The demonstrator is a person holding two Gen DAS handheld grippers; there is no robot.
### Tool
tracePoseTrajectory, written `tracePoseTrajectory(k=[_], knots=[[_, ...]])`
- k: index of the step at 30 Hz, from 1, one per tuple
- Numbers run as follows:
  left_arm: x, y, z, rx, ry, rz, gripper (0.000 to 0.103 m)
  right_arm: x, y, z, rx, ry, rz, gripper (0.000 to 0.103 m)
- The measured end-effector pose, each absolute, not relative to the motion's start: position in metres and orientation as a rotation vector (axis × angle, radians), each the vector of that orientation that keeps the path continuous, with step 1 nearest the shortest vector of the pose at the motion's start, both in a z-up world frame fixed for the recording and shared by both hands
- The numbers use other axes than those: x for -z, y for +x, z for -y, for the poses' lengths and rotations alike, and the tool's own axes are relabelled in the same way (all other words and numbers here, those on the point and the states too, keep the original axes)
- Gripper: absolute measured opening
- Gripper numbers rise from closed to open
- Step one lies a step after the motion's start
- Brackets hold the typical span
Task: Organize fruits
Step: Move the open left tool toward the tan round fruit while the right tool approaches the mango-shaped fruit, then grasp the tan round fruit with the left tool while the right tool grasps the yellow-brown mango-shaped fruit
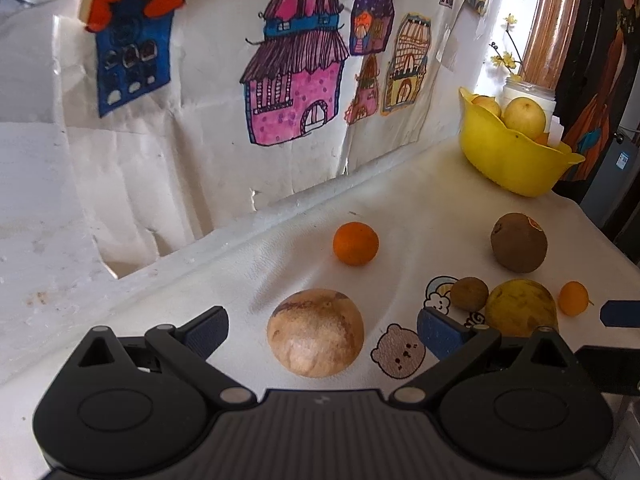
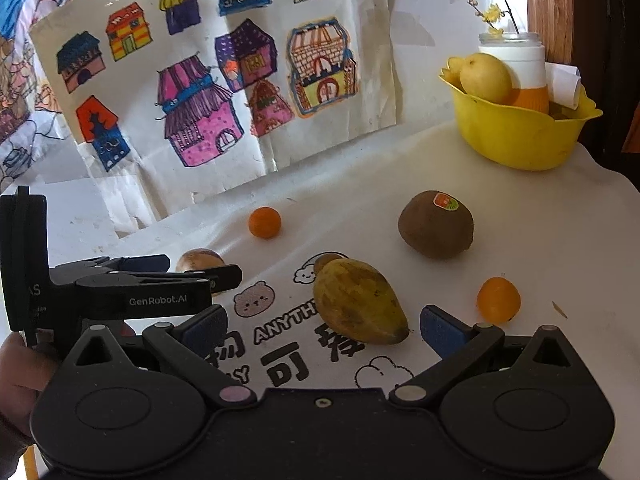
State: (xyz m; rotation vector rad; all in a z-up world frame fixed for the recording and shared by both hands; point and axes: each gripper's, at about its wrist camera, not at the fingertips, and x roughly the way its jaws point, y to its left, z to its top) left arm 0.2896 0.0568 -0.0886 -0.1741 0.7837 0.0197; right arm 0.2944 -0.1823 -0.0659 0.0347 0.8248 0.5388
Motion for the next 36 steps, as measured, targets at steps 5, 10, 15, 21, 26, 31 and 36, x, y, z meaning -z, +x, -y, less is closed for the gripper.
tracePoseTrajectory(k=[5,10,15,21,26,31,36], knots=[[0.093,0.292,-0.056,-0.011,-0.18,-0.791,0.102,0.068,0.299,0.181,-0.536,0.031,-0.83,0.102],[0.096,0.293,-0.056,-0.011,-0.18,-0.793,0.1,0.07,0.301,0.179,-0.542,0.027,-0.833,0.102],[0.099,0.293,-0.055,-0.029,-0.14,-0.784,0.093,0.073,0.302,0.177,-0.542,0.027,-0.84,0.102],[0.099,0.289,-0.053,-0.039,-0.104,-0.771,0.079,0.074,0.304,0.174,-0.544,0.022,-0.845,0.102],[0.099,0.285,-0.046,-0.037,-0.032,-0.758,0.057,0.074,0.307,0.172,-0.546,0.011,-0.85,0.102],[0.099,0.282,-0.046,-0.021,-0.033,-0.743,0.054,0.077,0.312,0.17,-0.544,-0.004,-0.855,0.102],[0.096,0.277,-0.049,0.0,-0.058,-0.749,0.053,0.085,0.325,0.168,-0.533,-0.044,-0.868,0.102]])
